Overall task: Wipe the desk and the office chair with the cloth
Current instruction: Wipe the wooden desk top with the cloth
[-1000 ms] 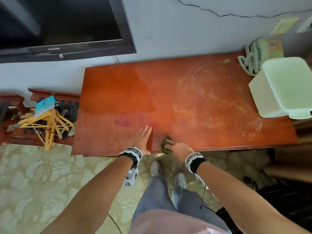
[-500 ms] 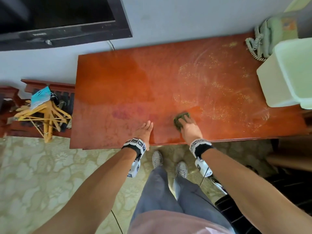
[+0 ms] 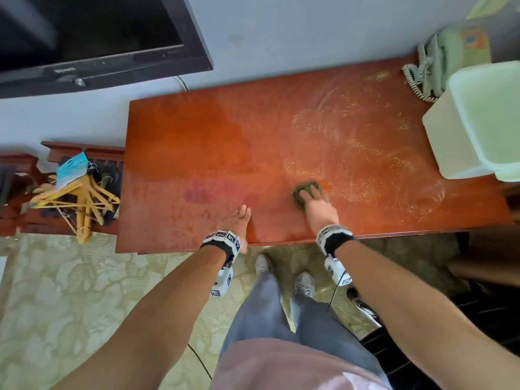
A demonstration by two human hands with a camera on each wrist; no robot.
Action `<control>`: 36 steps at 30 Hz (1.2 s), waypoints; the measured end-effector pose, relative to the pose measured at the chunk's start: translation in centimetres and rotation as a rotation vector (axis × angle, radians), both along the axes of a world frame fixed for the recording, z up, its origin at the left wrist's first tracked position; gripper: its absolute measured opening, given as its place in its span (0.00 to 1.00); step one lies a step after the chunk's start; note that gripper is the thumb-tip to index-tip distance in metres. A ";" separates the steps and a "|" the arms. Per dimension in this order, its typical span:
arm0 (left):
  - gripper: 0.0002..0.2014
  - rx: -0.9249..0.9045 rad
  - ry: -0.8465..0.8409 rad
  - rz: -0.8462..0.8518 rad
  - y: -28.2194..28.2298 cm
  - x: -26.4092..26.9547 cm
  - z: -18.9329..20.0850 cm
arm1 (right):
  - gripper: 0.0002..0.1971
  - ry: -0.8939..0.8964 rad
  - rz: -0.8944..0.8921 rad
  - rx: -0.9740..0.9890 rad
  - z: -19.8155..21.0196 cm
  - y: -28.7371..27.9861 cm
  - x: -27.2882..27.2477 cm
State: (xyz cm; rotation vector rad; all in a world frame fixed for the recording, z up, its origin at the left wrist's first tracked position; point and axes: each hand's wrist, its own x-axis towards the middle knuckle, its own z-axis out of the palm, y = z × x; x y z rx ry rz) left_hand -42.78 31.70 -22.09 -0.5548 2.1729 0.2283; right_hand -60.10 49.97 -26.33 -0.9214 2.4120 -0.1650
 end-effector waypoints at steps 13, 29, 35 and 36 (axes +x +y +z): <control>0.52 0.151 0.212 0.106 -3.6 -2.5 0.6 | 0.31 0.002 -0.110 0.081 0.4 -1.9 -2.2; 0.76 0.036 0.205 -0.051 -6.9 -5.9 -4.0 | 0.32 0.059 -0.230 0.041 0.8 -4.4 -8.2; 0.75 0.048 0.212 -0.064 -7.4 -5.7 -4.2 | 0.28 0.055 -0.329 0.050 1.4 -5.7 -7.6; 0.75 0.051 0.210 -0.062 -7.4 -5.8 -4.2 | 0.28 0.042 -0.289 0.046 1.4 -6.1 -6.0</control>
